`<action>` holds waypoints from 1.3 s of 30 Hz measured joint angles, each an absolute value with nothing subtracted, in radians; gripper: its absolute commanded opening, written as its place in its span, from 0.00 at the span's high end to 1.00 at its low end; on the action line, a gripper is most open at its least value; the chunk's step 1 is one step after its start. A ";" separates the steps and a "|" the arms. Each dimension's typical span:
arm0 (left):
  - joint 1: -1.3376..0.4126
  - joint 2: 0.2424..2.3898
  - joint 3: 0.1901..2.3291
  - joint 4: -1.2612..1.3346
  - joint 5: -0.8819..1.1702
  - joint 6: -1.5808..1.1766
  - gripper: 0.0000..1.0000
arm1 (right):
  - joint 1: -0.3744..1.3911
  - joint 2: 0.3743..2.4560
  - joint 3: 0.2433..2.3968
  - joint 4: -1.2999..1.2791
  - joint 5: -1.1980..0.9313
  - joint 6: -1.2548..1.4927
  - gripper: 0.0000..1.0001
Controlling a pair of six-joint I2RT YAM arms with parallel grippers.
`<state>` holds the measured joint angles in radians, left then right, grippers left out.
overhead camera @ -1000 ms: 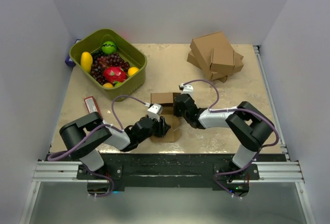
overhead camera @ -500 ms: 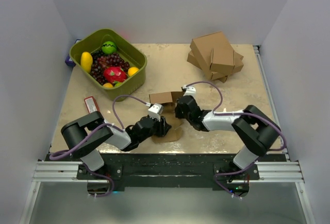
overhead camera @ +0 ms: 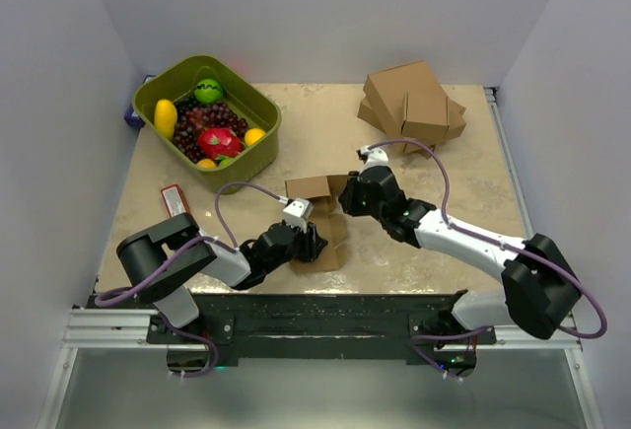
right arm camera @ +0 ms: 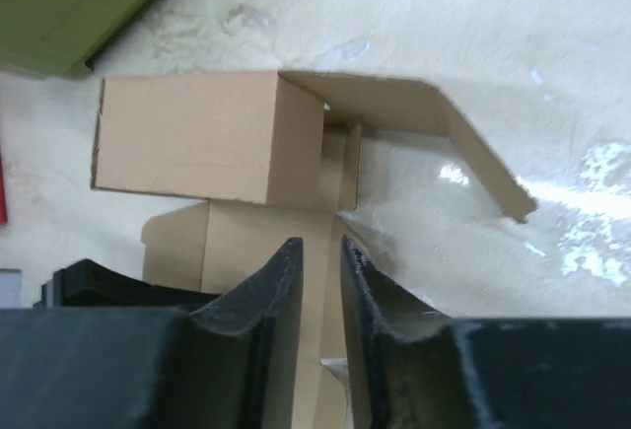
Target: Fold the paper box
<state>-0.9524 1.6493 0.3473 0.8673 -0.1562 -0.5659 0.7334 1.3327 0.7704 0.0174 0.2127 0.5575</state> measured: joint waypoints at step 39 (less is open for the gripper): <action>-0.952 1.650 0.348 0.867 -0.155 -0.566 0.57 | 0.790 1.464 0.807 -0.189 0.153 0.598 0.40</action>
<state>-0.9524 1.6501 0.3477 0.8673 -0.1551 -0.5655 0.7898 1.4635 0.8066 -0.1890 0.1532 0.5976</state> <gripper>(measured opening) 0.435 0.503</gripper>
